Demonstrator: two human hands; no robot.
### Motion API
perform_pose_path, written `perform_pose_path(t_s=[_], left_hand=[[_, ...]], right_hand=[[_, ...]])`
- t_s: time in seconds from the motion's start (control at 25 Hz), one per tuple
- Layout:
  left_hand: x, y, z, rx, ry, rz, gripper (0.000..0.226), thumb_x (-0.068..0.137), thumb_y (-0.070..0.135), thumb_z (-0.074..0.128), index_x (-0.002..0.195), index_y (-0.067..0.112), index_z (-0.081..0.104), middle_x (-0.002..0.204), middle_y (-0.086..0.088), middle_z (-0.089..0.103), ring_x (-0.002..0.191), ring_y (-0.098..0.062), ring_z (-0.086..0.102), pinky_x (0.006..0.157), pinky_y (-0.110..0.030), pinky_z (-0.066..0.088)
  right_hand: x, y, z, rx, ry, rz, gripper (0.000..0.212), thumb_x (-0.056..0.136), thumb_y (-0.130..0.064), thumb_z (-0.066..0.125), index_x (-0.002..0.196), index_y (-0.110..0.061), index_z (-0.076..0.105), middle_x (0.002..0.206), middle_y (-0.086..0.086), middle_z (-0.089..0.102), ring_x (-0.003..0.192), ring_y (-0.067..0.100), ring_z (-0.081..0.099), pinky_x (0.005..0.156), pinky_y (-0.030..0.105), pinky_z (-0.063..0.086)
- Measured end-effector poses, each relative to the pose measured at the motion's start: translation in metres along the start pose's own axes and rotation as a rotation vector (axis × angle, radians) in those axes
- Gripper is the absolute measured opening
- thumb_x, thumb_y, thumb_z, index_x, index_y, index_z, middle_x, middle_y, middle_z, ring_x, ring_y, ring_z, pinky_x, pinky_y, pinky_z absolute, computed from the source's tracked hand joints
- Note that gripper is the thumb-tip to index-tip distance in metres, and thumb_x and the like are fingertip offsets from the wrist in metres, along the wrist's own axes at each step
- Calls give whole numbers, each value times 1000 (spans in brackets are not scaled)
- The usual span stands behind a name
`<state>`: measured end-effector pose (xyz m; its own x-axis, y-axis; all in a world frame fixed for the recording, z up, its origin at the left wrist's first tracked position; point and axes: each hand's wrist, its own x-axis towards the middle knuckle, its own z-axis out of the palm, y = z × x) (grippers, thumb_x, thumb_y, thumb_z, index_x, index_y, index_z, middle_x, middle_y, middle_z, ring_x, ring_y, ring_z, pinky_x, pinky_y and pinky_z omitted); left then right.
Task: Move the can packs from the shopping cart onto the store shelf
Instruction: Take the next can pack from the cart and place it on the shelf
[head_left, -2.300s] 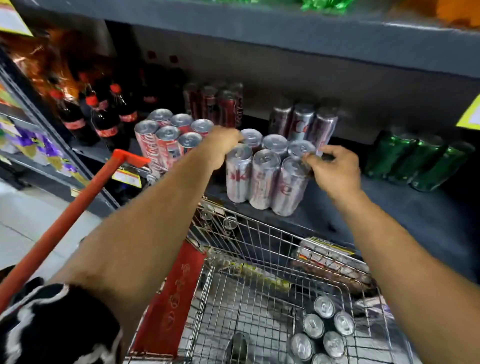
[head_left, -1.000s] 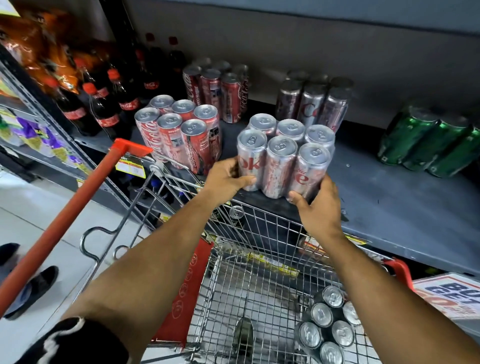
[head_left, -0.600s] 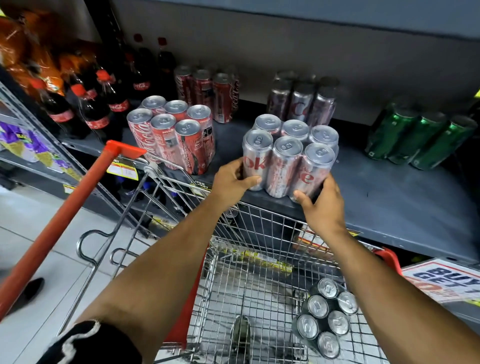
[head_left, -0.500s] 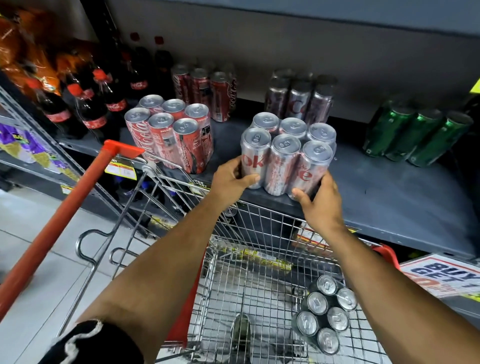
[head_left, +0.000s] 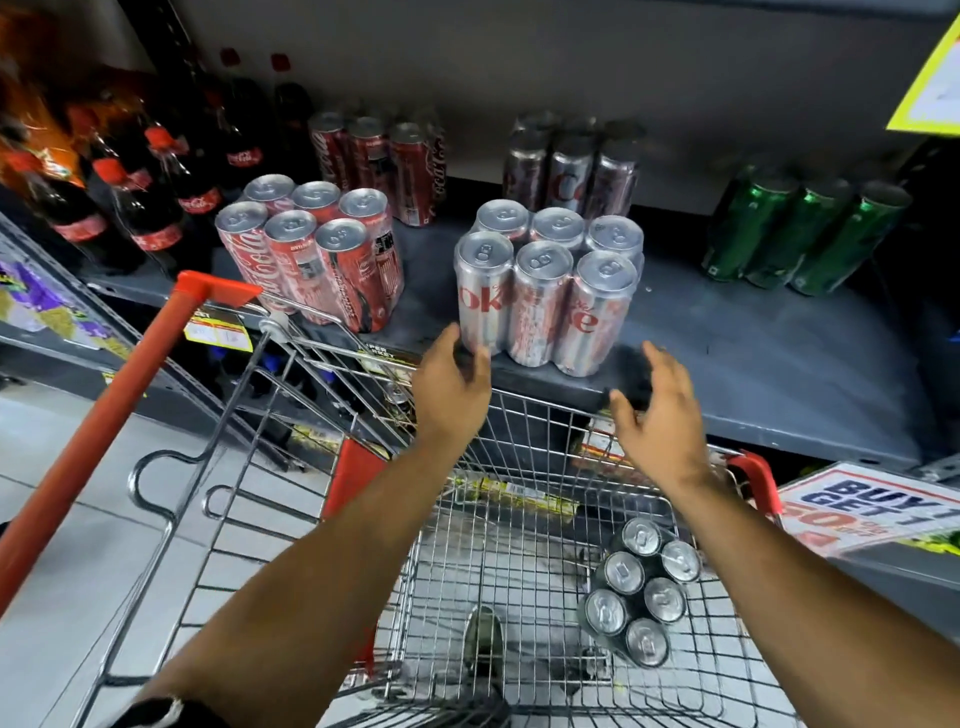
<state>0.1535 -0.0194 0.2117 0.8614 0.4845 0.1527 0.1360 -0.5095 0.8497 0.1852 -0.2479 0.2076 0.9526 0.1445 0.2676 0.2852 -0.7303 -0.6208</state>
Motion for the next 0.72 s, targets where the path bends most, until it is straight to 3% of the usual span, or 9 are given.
perform_pose_path(t_s=[0.12, 0.2, 0.28, 0.4, 0.48, 0.56, 0.64, 0.72], left_hand=[[-53, -26, 24, 95, -112, -68, 61, 93, 42, 49, 145, 12, 36, 149, -11, 45, 137, -28, 43, 116, -39, 31], [-84, -49, 43, 114, -244, -166, 62, 93, 39, 51, 145, 10, 35, 150, -13, 43, 139, -28, 40, 111, -32, 30], [-106, -71, 63, 86, -358, -387, 58, 92, 36, 55, 141, 10, 41, 142, -18, 51, 125, -32, 53, 100, -33, 44], [-132, -98, 85, 168, -506, -647, 54, 91, 41, 54, 137, 13, 46, 135, -18, 57, 104, -31, 63, 74, -32, 54], [-147, -109, 100, 149, -589, -711, 57, 91, 41, 56, 137, 10, 48, 136, -18, 57, 97, -28, 65, 71, -29, 53], [-161, -108, 115, 102, -634, -790, 59, 90, 41, 58, 138, 9, 46, 135, -18, 57, 85, -22, 64, 69, -26, 51], [-175, -101, 130, 14, -670, -921, 64, 90, 37, 59, 143, 8, 38, 110, -15, 65, 74, -19, 59, 67, -25, 48], [-192, -98, 141, 8, -774, -963, 60, 90, 34, 61, 137, 4, 42, 77, -4, 56, 60, -12, 48, 58, -26, 39]], right_hand=[[-36, 39, -12, -295, -55, -252, 48, 82, -17, 62, 127, -7, 50, 130, 19, 52, 120, 34, 49, 106, 43, 33], [-52, 57, -16, -411, -176, -347, 40, 79, -16, 64, 119, -8, 59, 128, 20, 56, 122, 37, 49, 104, 53, 38], [-62, 69, -16, -490, -324, -381, 35, 83, -20, 59, 117, -12, 62, 136, 17, 52, 131, 36, 40, 107, 56, 32], [-75, 85, -13, -506, -488, -237, 44, 95, -36, 32, 132, -22, 51, 150, 7, 36, 141, 26, 26, 115, 43, 19], [-83, 104, -5, -534, -552, -189, 44, 92, -26, 46, 135, -21, 46, 146, 9, 41, 134, 29, 35, 112, 42, 26], [-88, 118, 5, -552, -668, -2, 58, 84, -14, 56, 139, -20, 39, 146, 12, 40, 129, 32, 41, 105, 46, 37], [-89, 133, 16, -533, -802, 244, 69, 83, -10, 56, 145, -17, 26, 150, 17, 33, 129, 38, 41, 104, 49, 38], [-92, 150, 29, -477, -879, 369, 82, 83, -6, 58, 149, -15, 10, 153, 20, 24, 134, 41, 32, 108, 49, 33]])
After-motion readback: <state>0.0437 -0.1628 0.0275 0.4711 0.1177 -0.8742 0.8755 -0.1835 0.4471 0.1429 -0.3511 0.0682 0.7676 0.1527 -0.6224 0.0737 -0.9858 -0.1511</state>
